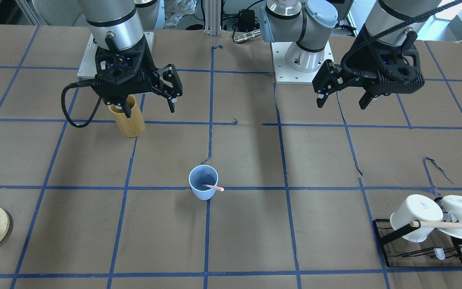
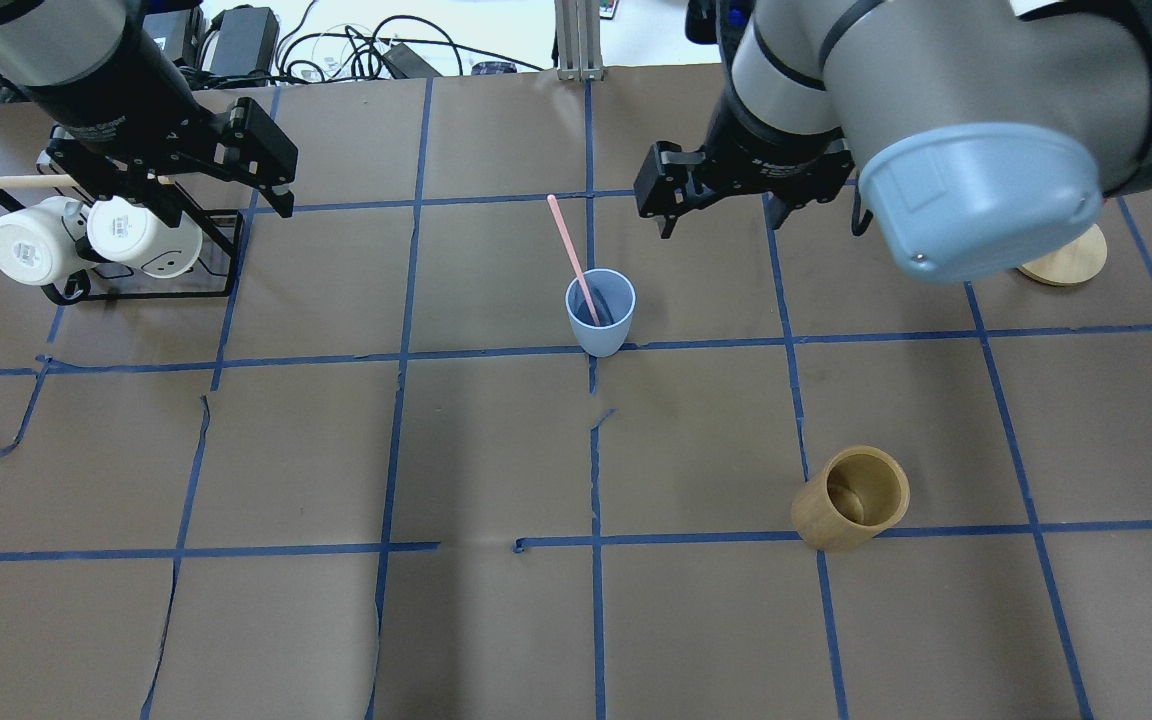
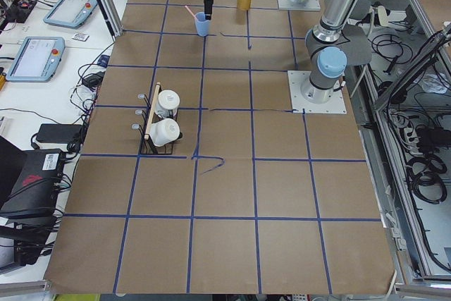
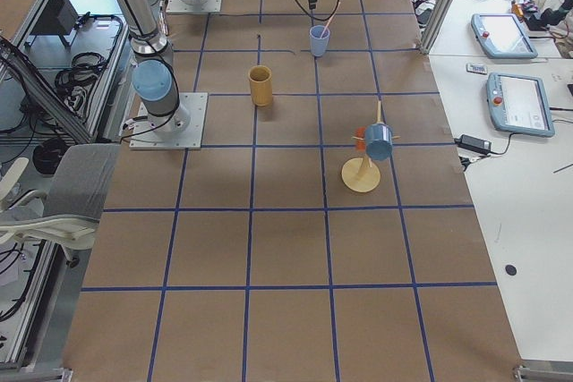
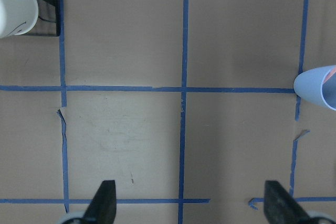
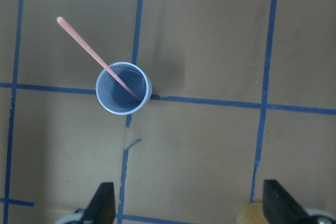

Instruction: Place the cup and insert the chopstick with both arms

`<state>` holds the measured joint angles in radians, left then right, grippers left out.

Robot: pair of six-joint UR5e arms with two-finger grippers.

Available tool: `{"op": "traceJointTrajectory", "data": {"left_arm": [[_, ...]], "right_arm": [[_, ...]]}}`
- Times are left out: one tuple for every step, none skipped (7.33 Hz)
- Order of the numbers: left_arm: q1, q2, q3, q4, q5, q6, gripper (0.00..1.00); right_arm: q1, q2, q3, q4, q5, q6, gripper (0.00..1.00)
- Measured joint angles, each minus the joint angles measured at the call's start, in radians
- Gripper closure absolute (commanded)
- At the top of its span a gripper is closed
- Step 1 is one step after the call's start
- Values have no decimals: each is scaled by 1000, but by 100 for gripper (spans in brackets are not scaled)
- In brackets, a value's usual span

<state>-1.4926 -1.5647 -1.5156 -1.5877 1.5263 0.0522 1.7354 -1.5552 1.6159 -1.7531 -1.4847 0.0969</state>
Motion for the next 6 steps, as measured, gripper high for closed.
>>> {"op": "traceJointTrajectory", "data": {"left_arm": [[0, 1, -3, 0, 0, 0, 0], [0, 5, -10, 2, 0, 0, 0], [0, 8, -18, 4, 0, 0, 0], [0, 10, -21, 6, 0, 0, 0], [0, 10, -22, 7, 1, 0, 0], [0, 11, -23, 7, 0, 0, 0]], "right_arm": [[-31, -24, 0, 91, -18, -2, 0], [-56, -43, 1, 177, -70, -4, 0], [-79, -55, 1, 237, -121, -8, 0], [-101, -59, 1, 271, -146, -10, 0], [-119, -61, 2, 287, -153, -8, 0], [-128, -62, 3, 294, -153, -3, 0]]}}
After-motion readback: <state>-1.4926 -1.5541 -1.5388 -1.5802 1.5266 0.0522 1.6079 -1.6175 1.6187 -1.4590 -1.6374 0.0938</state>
